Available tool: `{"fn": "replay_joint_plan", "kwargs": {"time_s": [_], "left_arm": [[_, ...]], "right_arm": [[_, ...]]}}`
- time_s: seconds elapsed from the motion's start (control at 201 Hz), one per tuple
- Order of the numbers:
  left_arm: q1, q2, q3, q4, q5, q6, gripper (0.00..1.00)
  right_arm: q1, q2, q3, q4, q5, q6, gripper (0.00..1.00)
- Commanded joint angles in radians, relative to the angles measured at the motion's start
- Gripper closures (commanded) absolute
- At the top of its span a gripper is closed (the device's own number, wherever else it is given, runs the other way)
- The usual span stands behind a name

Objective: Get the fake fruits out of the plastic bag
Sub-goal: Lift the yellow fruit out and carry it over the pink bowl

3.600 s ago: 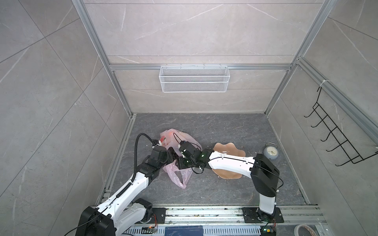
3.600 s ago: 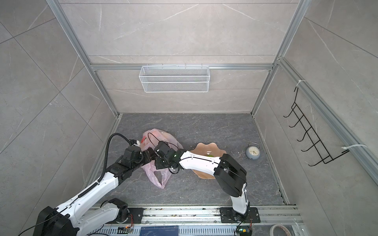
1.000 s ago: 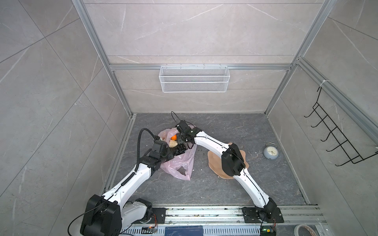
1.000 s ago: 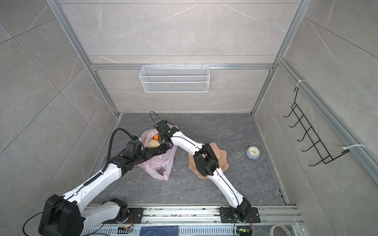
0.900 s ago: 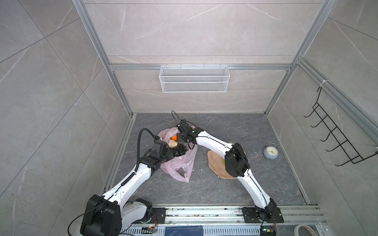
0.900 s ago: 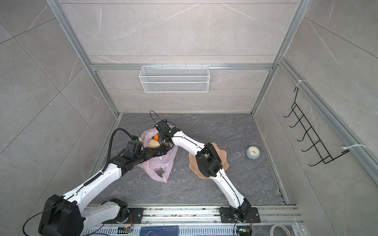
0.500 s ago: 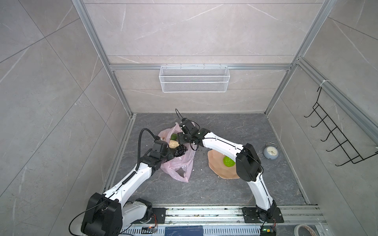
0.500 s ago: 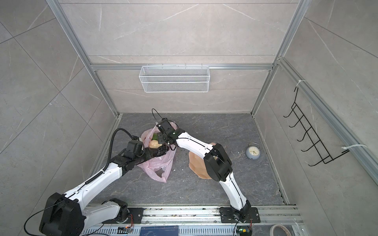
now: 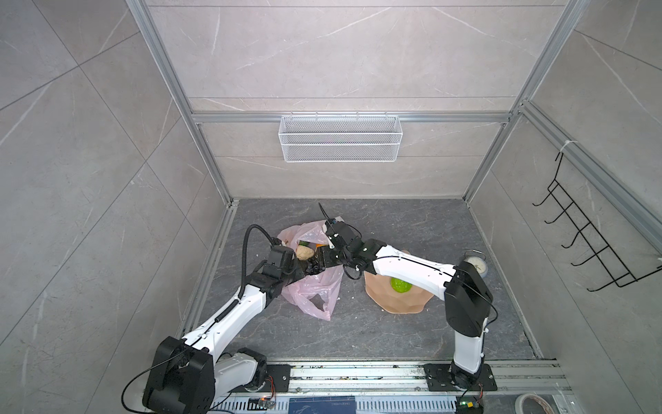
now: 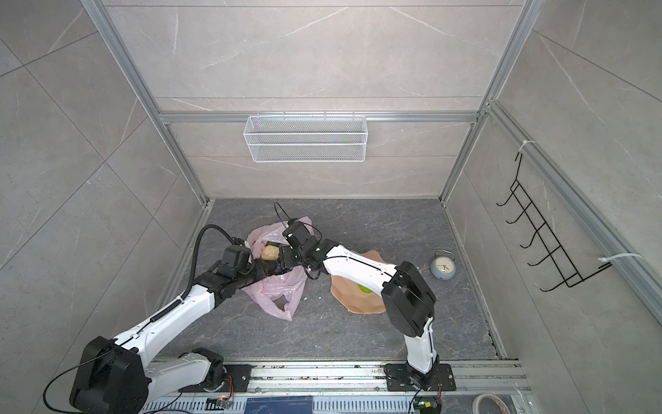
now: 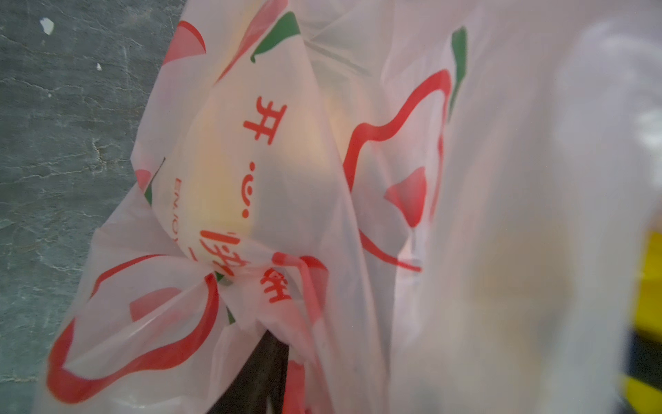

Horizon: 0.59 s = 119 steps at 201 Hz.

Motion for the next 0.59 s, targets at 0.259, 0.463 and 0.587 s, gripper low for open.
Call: {"fn": "replay_joint_plan", "kwargs": {"time_s": [0.259, 0.463, 0.587], "left_arm": [[0.003, 0.013, 0.012, 0.032, 0.025, -0.007, 0.6], [0.003, 0.016, 0.012, 0.032, 0.027, 0.0, 0.6], [0.003, 0.011, 0.011, 0.027, 0.029, 0.002, 0.6]], "right_arm": [[-0.009, -0.27, -0.232, 0.047, -0.073, 0.041, 0.37], [-0.099, -0.464, -0.382, -0.06, -0.056, 0.071, 0.38], [-0.163, -0.584, -0.483, -0.14, -0.018, 0.073, 0.38]]}}
